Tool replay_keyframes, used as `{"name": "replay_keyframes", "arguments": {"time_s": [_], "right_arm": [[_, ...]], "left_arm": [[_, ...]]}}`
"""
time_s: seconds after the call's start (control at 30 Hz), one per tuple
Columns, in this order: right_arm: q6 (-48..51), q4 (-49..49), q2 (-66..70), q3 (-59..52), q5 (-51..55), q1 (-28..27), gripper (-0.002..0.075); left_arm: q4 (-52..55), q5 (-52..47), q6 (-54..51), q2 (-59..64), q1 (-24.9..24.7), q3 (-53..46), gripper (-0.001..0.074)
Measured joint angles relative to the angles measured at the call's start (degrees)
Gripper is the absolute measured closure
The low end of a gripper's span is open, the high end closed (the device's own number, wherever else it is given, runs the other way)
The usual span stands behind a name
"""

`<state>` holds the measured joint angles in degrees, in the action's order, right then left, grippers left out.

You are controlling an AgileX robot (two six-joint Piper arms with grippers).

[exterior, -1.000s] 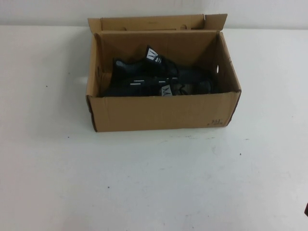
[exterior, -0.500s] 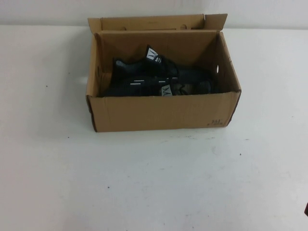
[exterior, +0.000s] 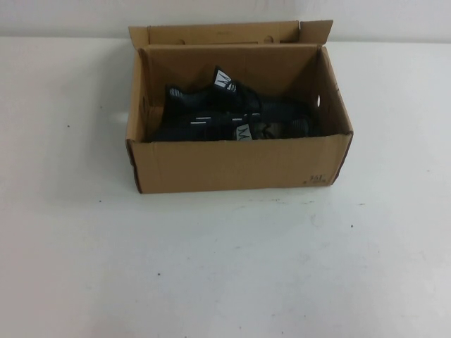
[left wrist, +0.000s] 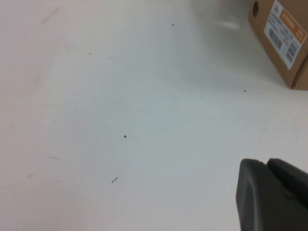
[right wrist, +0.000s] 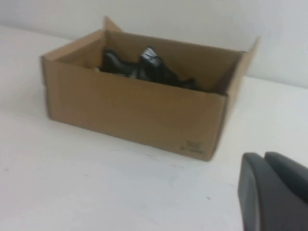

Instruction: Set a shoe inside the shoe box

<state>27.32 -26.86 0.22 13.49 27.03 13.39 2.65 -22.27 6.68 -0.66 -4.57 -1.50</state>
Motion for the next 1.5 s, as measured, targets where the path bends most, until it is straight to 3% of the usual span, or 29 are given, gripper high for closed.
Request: {"name": "replay_keyframes", "arguments": {"time_s": [0.2, 0.33, 0.47, 0.73, 1.5], "right_arm": [[0.0, 0.0, -0.8, -6.9, -2.2, -7.1, 0.0743], [0.0, -0.6, -1.0, -12.1, -8.1, -8.7, 0.0743], [0.0, -3.0, -1.0, -14.8, -11.6, -9.1, 0.0743], [0.0, -3.8, -1.0, -15.1, -6.0, -11.2, 0.0743], [0.0, -4.8, -1.0, -15.1, -5.6, -11.3, 0.0743]], "left_arm": [[0.0, -0.1, 0.0, 0.0, 0.0, 0.0, 0.0736], [0.1, -0.1, 0.0, 0.0, 0.0, 0.0, 0.0736], [0.4, -0.1, 0.0, 0.0, 0.0, 0.0, 0.0736], [0.7, -0.1, 0.0, 0.0, 0.0, 0.0, 0.0736], [0.7, -0.1, 0.0, 0.0, 0.0, 0.0, 0.0736]]}}
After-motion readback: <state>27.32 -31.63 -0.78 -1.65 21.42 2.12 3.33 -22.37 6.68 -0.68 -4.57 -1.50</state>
